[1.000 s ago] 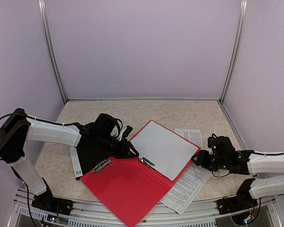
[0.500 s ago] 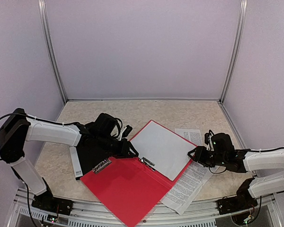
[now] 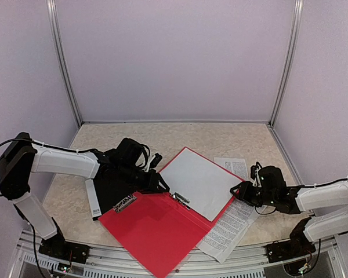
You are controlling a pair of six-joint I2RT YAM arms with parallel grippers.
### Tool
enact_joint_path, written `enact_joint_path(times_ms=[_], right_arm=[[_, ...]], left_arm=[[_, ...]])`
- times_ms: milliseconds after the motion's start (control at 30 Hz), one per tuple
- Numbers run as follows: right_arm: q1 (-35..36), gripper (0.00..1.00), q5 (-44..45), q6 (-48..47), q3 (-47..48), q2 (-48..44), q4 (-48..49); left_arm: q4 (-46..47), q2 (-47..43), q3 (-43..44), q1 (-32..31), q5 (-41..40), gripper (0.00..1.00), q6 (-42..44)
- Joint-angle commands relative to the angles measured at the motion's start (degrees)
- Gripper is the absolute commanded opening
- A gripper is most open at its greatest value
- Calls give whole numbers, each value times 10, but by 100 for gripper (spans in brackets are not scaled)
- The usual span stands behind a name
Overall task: Put the files into the folder
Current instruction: Hold the folder at the center of the board.
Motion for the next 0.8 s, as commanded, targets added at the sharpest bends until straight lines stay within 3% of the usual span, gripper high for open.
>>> enact_joint_path(times_ms=[0, 767], right_arm=[[-8, 40, 0, 8, -10, 11, 29], [-9, 24, -2, 8, -9, 23, 49]], left_arm=[[-14, -4, 17, 1, -5, 33, 12], [-29, 0, 22, 2, -12, 33, 20]])
